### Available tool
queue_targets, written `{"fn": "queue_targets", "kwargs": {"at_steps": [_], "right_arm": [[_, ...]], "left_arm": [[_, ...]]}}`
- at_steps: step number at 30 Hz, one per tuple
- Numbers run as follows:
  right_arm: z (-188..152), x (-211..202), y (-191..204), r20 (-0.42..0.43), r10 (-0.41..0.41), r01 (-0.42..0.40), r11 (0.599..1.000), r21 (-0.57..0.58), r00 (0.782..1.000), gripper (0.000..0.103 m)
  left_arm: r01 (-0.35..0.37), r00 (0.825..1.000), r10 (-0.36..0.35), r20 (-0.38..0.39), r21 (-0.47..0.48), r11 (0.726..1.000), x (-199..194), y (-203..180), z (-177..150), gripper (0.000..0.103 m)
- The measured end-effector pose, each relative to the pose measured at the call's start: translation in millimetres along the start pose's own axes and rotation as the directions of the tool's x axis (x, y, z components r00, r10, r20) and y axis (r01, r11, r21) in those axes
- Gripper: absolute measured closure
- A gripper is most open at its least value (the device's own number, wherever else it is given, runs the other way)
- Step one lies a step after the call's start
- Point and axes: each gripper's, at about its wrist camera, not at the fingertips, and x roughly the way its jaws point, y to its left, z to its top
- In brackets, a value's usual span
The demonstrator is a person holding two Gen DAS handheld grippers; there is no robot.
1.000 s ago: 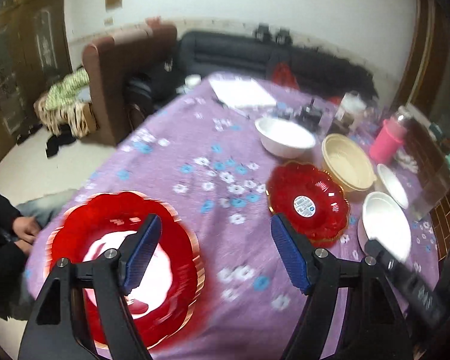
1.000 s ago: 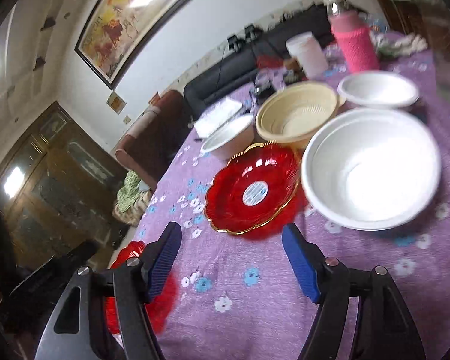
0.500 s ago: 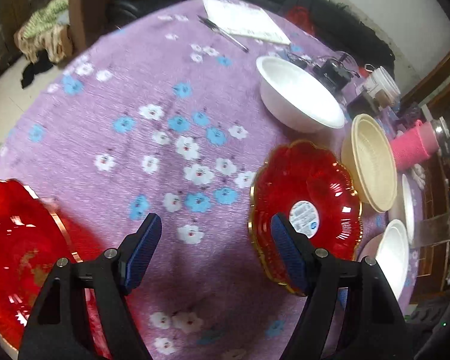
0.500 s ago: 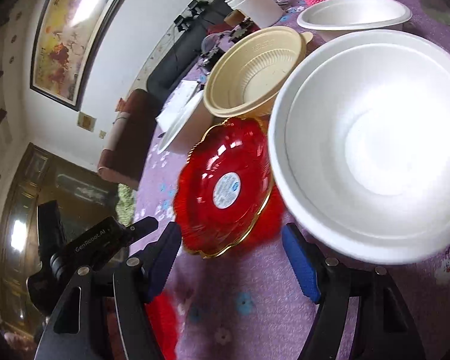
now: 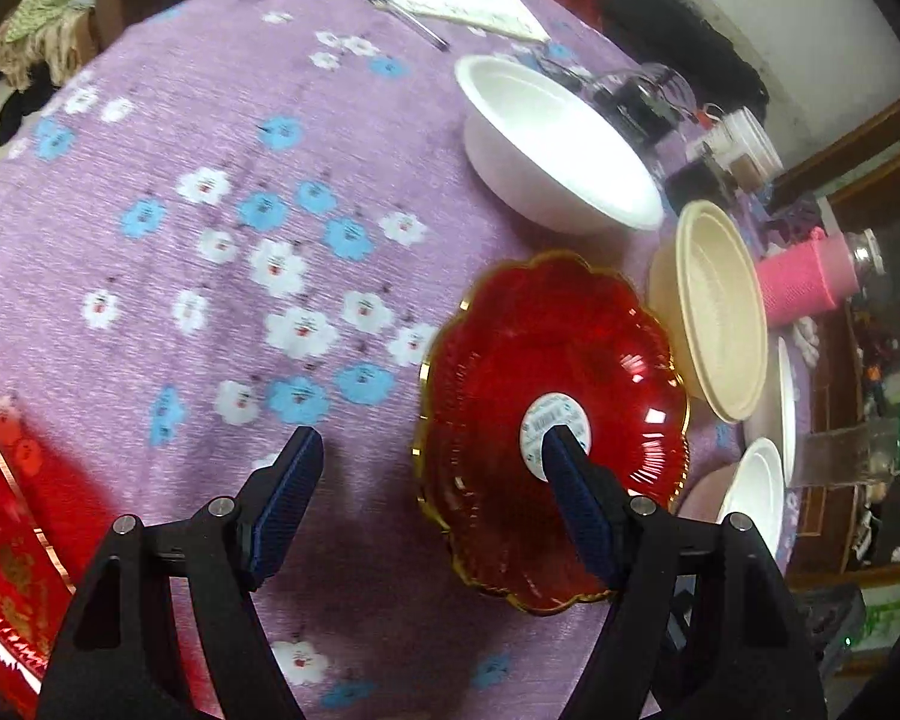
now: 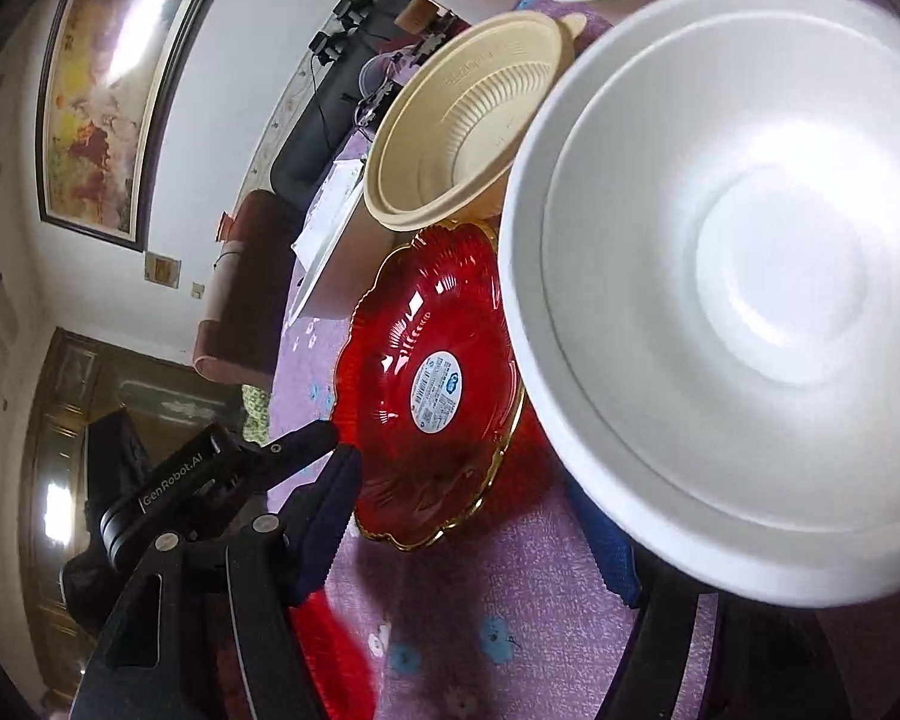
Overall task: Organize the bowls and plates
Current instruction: 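Reach both tools to the small red plate and close on its rim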
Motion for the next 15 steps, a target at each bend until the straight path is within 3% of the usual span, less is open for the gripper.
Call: {"fn": "queue_targets", "kwargs": {"at_steps": [4,9,11,14,15], "right_arm": [[2,2,-1,0.007,0.006,-0.006,1.000,0.007,1.000,0.031],[3,3,-1,0.017,0.008,-0.009,1.000,0.018,1.000,0.031],[4,3,-3,0.022,0.016,-0.017,0.999,0.035,1.000,0.032],[6,5,-3,0.026,0.004,-0.005,0.999,0.037,1.000,0.037],[6,4,-3,0.031,-0.006,0.005,0.999,0.033,1.000,0.043]], "left_arm": [[0.006,1.000,-0.006,0.001,0.017,1.000,5,-3,-2,0.028],[0.019,1.000,-0.019,-0.011,0.047,0.999,14,-6,-1,0.056],[0.010,1.000,-0.010,0.001,0.060,0.998,15,-8,-1,0.058],[0.017,1.000,-0.017,0.000,0.061,0.998,15,-9,0,0.073],[0.019,1.000,-0.019,-0.001,0.059,0.998,16,-8,0,0.074]]}}
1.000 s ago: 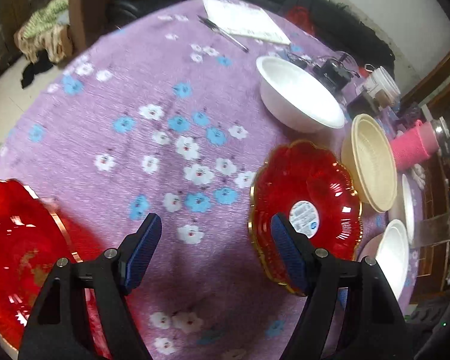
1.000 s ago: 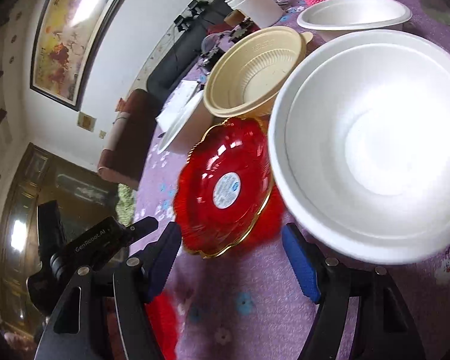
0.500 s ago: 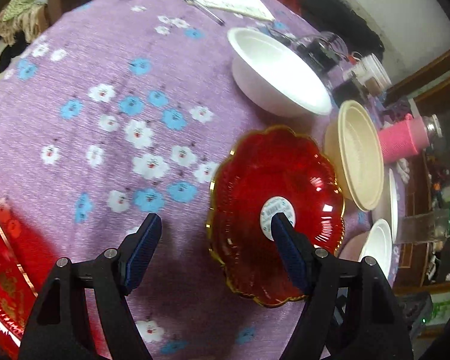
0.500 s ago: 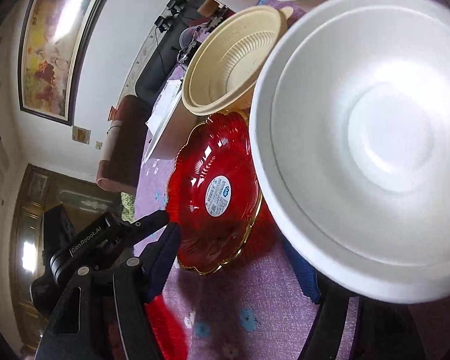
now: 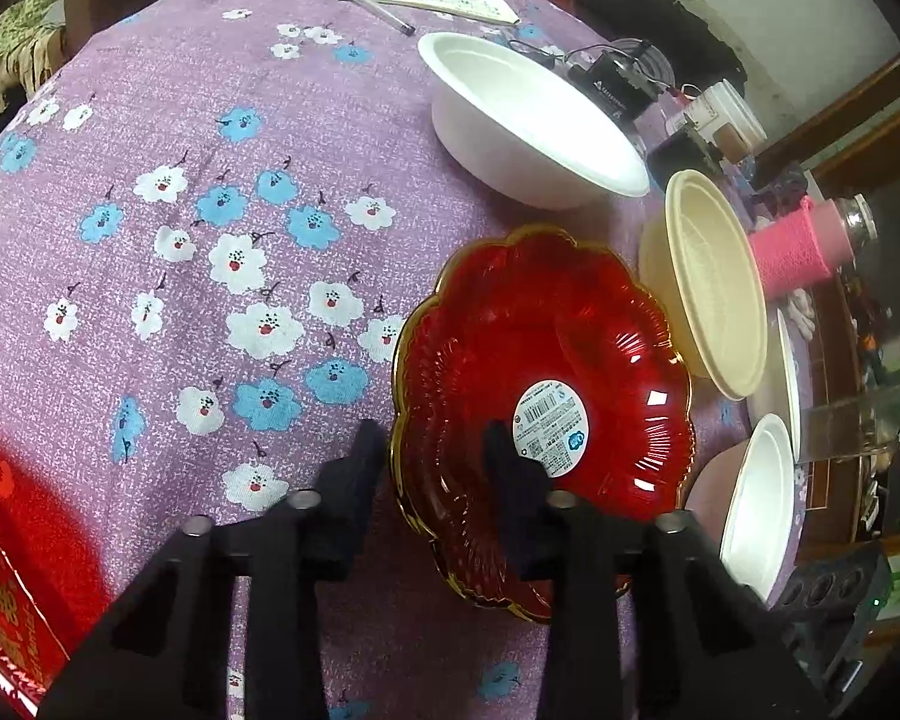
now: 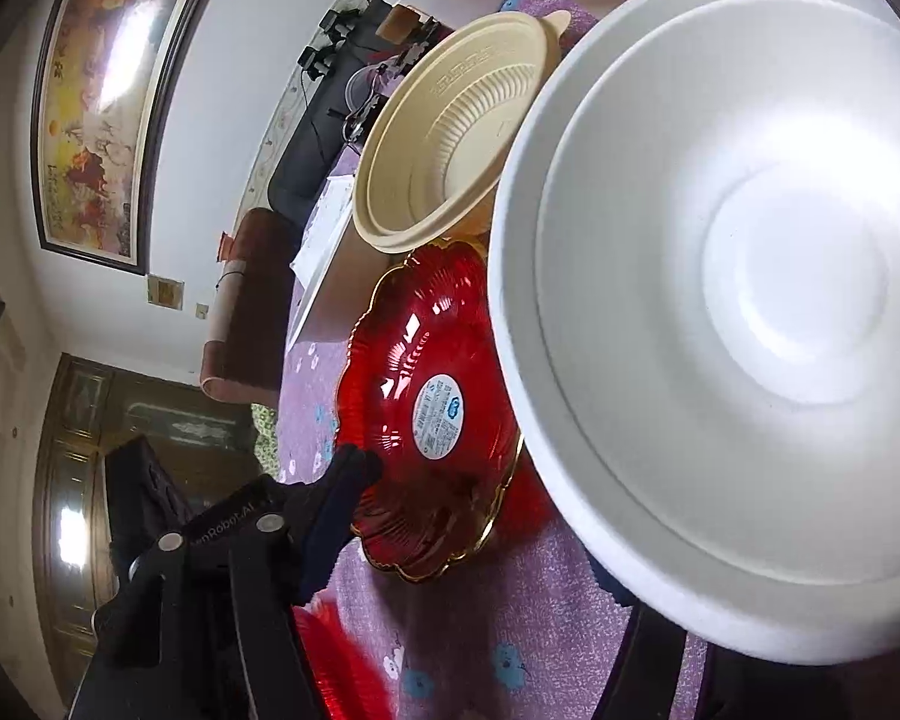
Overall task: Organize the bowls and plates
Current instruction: 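Reach both tools to the small red plate and close on its rim, then carry the small red plate onto the large red plate and release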
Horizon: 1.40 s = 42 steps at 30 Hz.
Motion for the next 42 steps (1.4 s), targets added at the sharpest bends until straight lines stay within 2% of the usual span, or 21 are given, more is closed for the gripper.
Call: {"fn": "queue_targets", "kwargs": {"at_steps": [2,4,6,15,24,27,31,35,39,42], "right_arm": [[0,1,-1,0.003,-0.030,0.030,1.000,-0.003,1.000,0.059],[1,4,-6,-0.015,-0.032,0.032,0.999,0.009,0.999,0.083],[2,10,-12,-0.045,-0.024,0.025,0.999,0.030,0.999,0.091],[-7,9,-6,-0.051,-0.046,0.046,0.999,-0.008,0.998,0.091],[-29,-9,5,-0.041,-0.041,0.039,0.998,-0.053,0.998,0.091],[-38,-20,11,-0.038,-0.032,0.029,0.997,-0.072,0.999,0.091],[-56,-39,30,-0.027,-0.012,0.008,0.990,-0.140,1.000,0.091],[-81,-55,56,-0.026,0.024,-0.029,0.975,-0.218,0.999,0.091],[-106,-68,78,-0.031,0.052,-0.059,0.954,-0.293,0.998,0.091],[-131,-72,96,-0.072,0.070,-0.091,0.930,-0.357,0.995,0.091]], "left_arm": [[-0.005,1.000,0.005,0.006,0.005,1.000,-1,0,-1,0.077],[-0.018,1.000,0.018,0.009,0.011,1.000,0,-1,-3,0.084],[-0.028,1.000,0.028,0.010,0.010,1.000,-1,0,-4,0.089],[-0.085,0.995,0.082,0.059,0.044,0.995,-19,4,-20,0.092],[-0.046,0.996,0.044,0.083,0.023,0.999,-43,17,-43,0.092],[-0.025,0.993,0.023,0.113,0.021,0.999,-61,24,-57,0.092],[-0.013,0.984,0.009,0.179,0.020,1.000,-92,35,-74,0.092],[-0.021,0.963,0.017,0.268,0.011,1.000,-132,55,-97,0.092],[-0.003,0.951,0.014,0.310,-0.038,0.999,-162,85,-120,0.092],[0.002,0.943,0.029,0.333,-0.093,0.996,-180,112,-139,0.092]]}}
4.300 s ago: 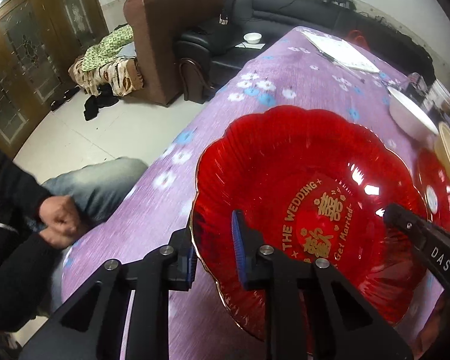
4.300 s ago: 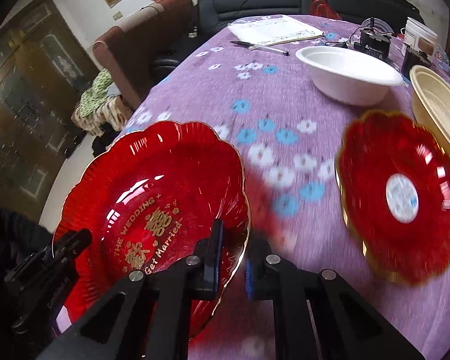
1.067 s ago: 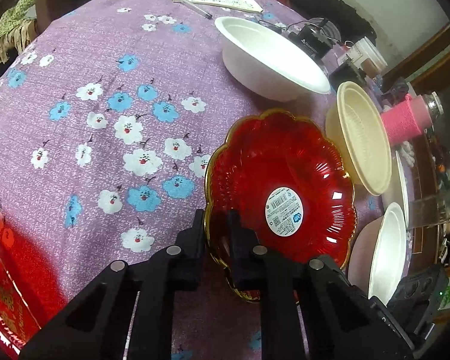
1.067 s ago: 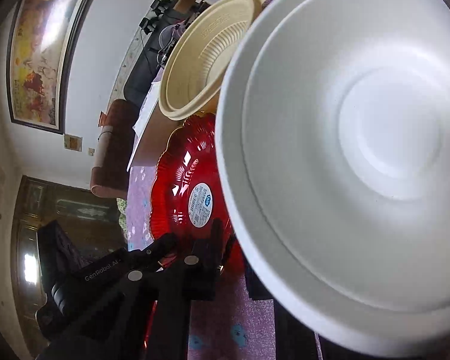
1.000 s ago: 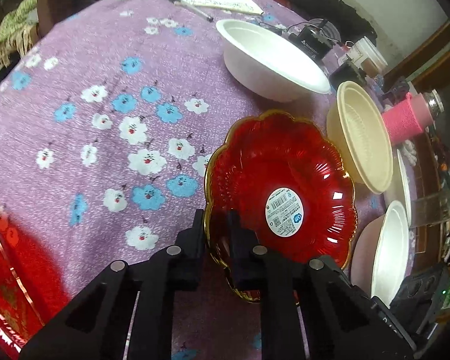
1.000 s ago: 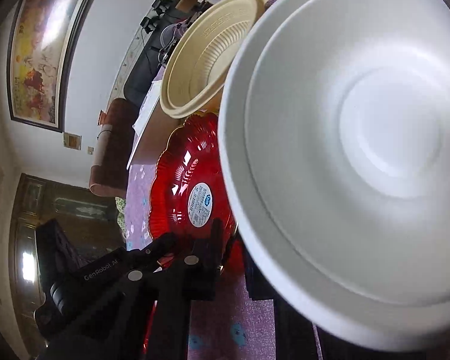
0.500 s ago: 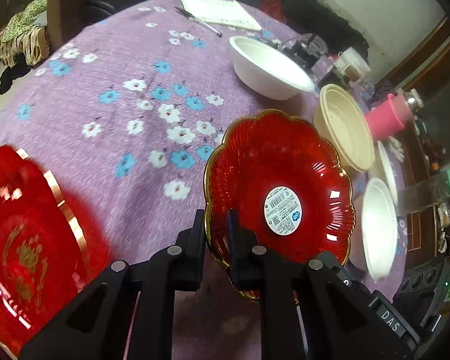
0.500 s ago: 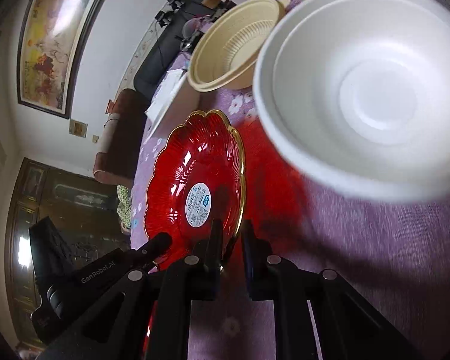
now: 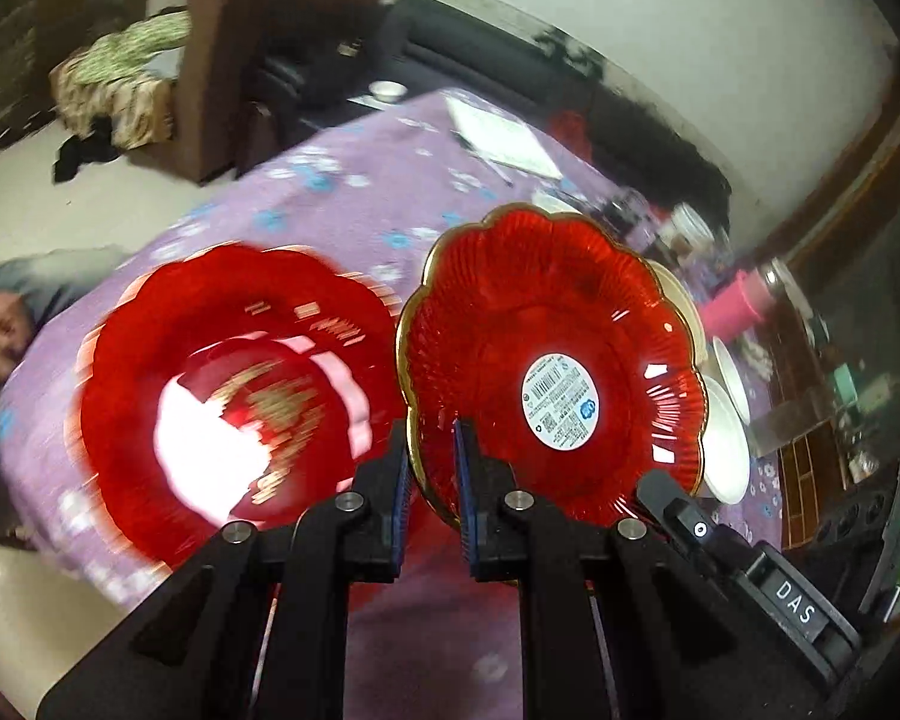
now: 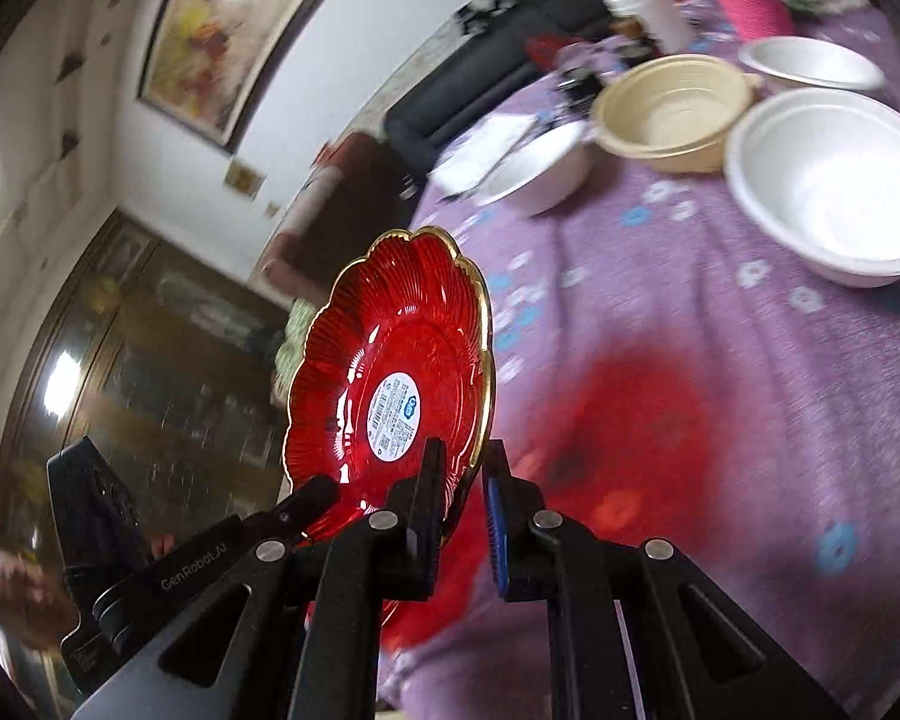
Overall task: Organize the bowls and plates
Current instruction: 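Carry the small red plate onto the large red plate and release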
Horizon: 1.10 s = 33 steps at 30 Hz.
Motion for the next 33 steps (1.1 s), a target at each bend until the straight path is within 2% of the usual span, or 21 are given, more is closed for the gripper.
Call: {"fn": "queue_targets", "kwargs": {"at_steps": [3,9,15,21,26,29,31,33], "right_arm": [[-18,9,23,-0.052,0.013,-0.016,0.998,-0.058,0.999,0.091],[-49,43,54,-0.161,0.009,-0.030,0.992,-0.125,0.987,0.091],[-61,76,71,-0.210,-0.026,-0.009,0.987,-0.164,0.977,0.092],[-69,106,75,-0.242,-0.083,0.037,0.981,-0.189,0.967,0.092],[-69,118,77,-0.227,-0.132,0.080,0.971,-0.225,0.965,0.087],[-70,122,87,-0.184,-0.184,0.125,0.948,-0.292,0.966,0.083],[-70,122,89,-0.156,-0.209,0.151,0.936,-0.319,0.965,0.074],[-68,119,93,-0.109,-0.232,0.179,0.915,-0.362,0.967,0.070]], "left_arm": [[-0.038,0.999,0.038,0.007,-0.044,0.998,-16,29,-12,0.091],[-0.098,0.995,0.098,-0.001,-0.114,0.989,-17,71,-17,0.091],[-0.126,0.992,0.122,-0.037,-0.158,0.979,-2,102,-15,0.091],[-0.141,0.988,0.129,-0.081,-0.162,0.977,16,117,-12,0.090],[-0.174,0.983,0.163,-0.083,-0.136,0.975,17,117,-10,0.087],[-0.184,0.982,0.175,-0.077,-0.125,0.975,14,116,-9,0.084],[-0.202,0.978,0.194,-0.082,-0.103,0.974,15,114,-8,0.084],[-0.228,0.971,0.222,-0.086,-0.067,0.971,16,109,-8,0.084]]}}
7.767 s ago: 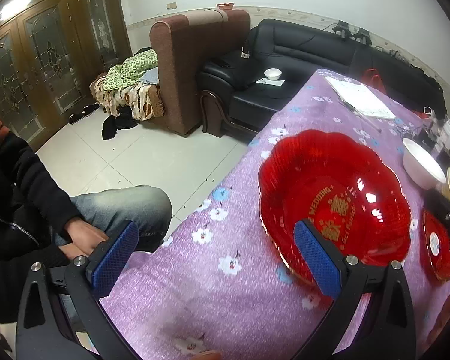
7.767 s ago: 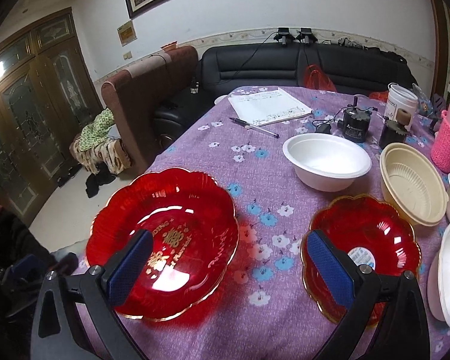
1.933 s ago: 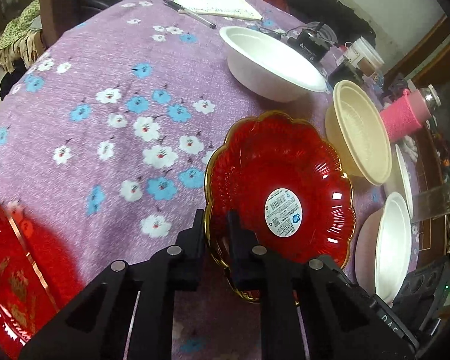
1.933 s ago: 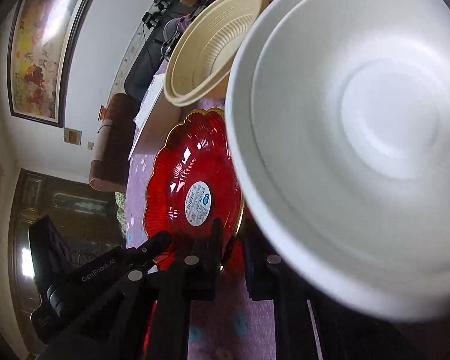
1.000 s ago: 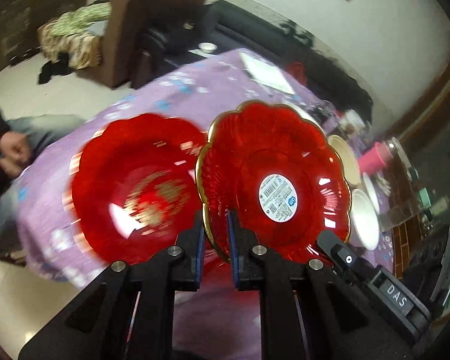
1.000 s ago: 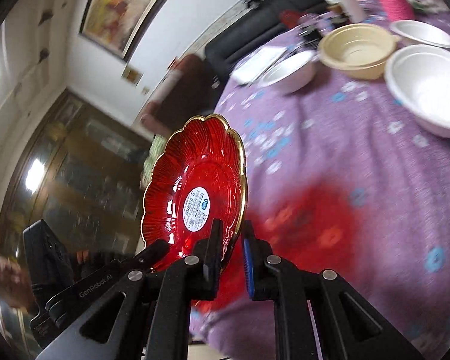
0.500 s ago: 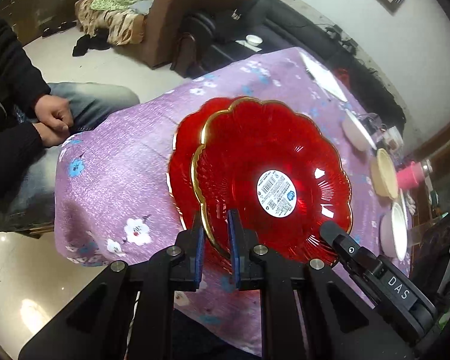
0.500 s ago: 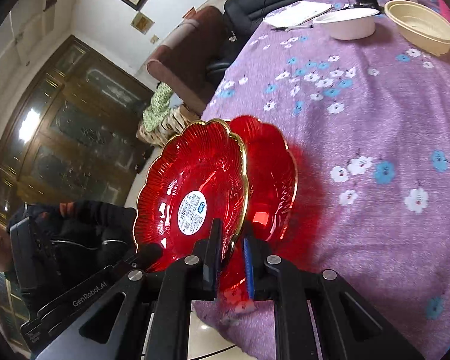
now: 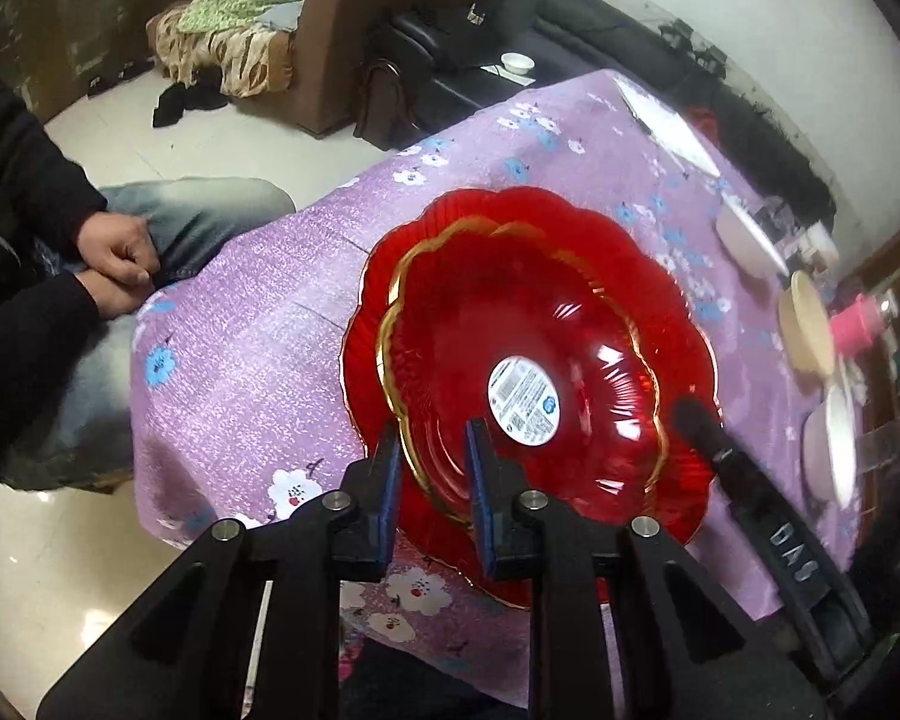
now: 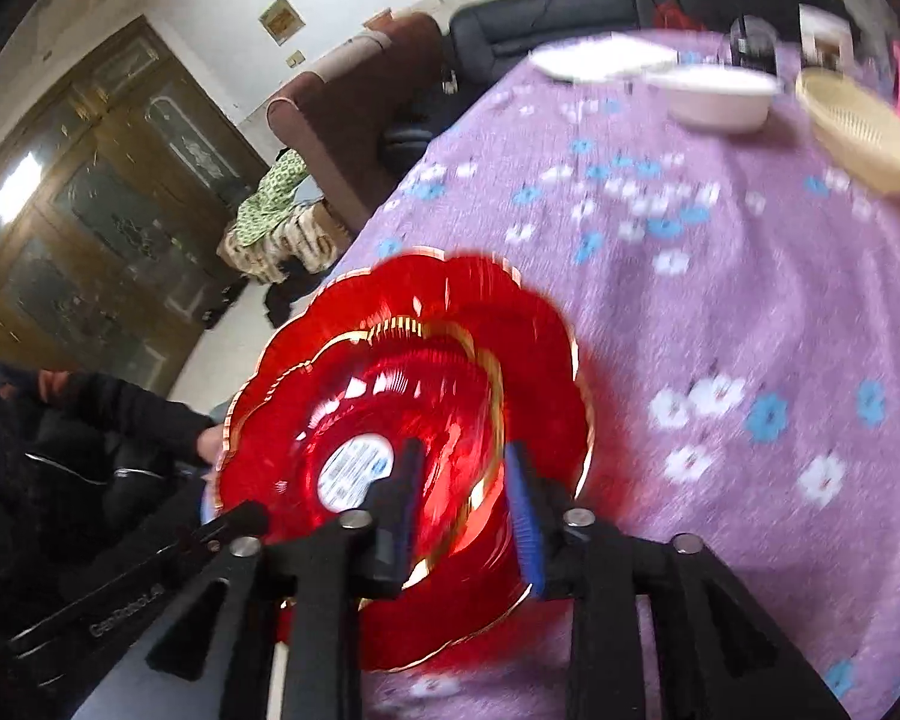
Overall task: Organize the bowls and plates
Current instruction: 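Carry the small red plate onto the large red plate and release, then reach both tools to the large white bowl and grip its rim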
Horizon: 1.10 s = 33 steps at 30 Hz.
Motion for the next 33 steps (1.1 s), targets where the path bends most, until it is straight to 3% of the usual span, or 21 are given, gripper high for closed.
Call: {"fn": "queue_targets", "kwargs": {"at_steps": [3,6,9,11,14,15,19,26,33], "right_arm": [[4,-16,1,0.093,-0.058,0.063,0.997,-0.053,0.994,0.062],[9,-40,-5,0.179,-0.034,0.045,0.997,-0.057,0.983,0.058],[15,-64,-18,0.263,0.013,-0.003,0.999,-0.037,0.965,0.046],[16,-76,-29,0.299,0.034,-0.028,0.999,-0.025,0.954,0.046],[14,-90,-48,0.328,0.033,-0.037,0.999,0.004,0.944,0.045],[14,-92,-51,0.327,0.034,-0.040,0.999,0.010,0.945,0.045],[5,-105,-77,0.340,0.012,-0.028,0.999,0.044,0.940,0.045],[-3,-132,-144,0.369,-0.063,0.012,0.990,0.138,0.927,0.045],[-12,-178,-222,0.427,-0.180,0.078,0.967,0.244,0.886,0.045]], "left_arm": [[-0.045,0.999,0.045,-0.007,0.053,0.998,-2,-7,-1,0.084],[-0.110,0.993,0.106,0.053,0.083,0.990,-16,-13,-1,0.084],[-0.240,0.957,0.215,0.193,0.116,0.964,-40,-24,-3,0.084],[-0.275,0.935,0.241,0.259,0.106,0.956,-53,-29,-4,0.081],[-0.237,0.939,0.190,0.288,0.138,0.962,-63,-44,-7,0.061],[-0.230,0.939,0.179,0.292,0.147,0.962,-63,-50,-9,0.060],[-0.154,0.964,0.092,0.250,0.242,0.958,-55,-93,-19,0.060],[-0.032,0.992,-0.018,0.121,0.399,0.917,-31,-179,-49,0.060],[0.063,0.996,-0.082,0.025,0.441,0.895,-11,-250,-58,0.060]]}}
